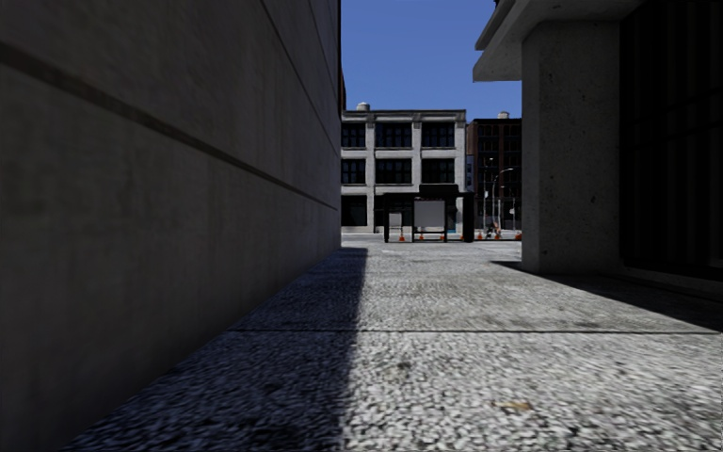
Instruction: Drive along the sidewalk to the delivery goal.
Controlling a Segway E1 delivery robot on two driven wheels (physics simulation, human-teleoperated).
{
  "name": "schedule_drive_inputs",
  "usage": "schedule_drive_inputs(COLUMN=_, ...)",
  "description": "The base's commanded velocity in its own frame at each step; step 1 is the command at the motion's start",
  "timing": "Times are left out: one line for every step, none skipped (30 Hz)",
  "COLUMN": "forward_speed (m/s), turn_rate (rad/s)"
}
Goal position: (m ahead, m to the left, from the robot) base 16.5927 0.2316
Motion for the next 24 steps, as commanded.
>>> schedule_drive_inputs(forward_speed=1.67, turn_rate=0.0)
schedule_drive_inputs(forward_speed=1.67, turn_rate=0.0)
schedule_drive_inputs(forward_speed=1.67, turn_rate=0.0)
schedule_drive_inputs(forward_speed=1.67, turn_rate=0.0)
schedule_drive_inputs(forward_speed=1.67, turn_rate=0.0)
schedule_drive_inputs(forward_speed=1.67, turn_rate=0.0)
schedule_drive_inputs(forward_speed=1.67, turn_rate=0.0)
schedule_drive_inputs(forward_speed=1.67, turn_rate=0.0)
schedule_drive_inputs(forward_speed=1.67, turn_rate=0.0)
schedule_drive_inputs(forward_speed=1.67, turn_rate=0.0)
schedule_drive_inputs(forward_speed=1.67, turn_rate=0.0)
schedule_drive_inputs(forward_speed=1.67, turn_rate=0.0)
schedule_drive_inputs(forward_speed=1.67, turn_rate=0.0)
schedule_drive_inputs(forward_speed=1.67, turn_rate=0.0)
schedule_drive_inputs(forward_speed=1.67, turn_rate=0.0)
schedule_drive_inputs(forward_speed=1.67, turn_rate=0.0)
schedule_drive_inputs(forward_speed=1.67, turn_rate=0.0)
schedule_drive_inputs(forward_speed=1.67, turn_rate=0.0)
schedule_drive_inputs(forward_speed=1.67, turn_rate=0.0)
schedule_drive_inputs(forward_speed=1.67, turn_rate=0.0)
schedule_drive_inputs(forward_speed=1.67, turn_rate=0.0)
schedule_drive_inputs(forward_speed=1.67, turn_rate=0.0)
schedule_drive_inputs(forward_speed=1.67, turn_rate=0.0)
schedule_drive_inputs(forward_speed=1.67, turn_rate=0.0)
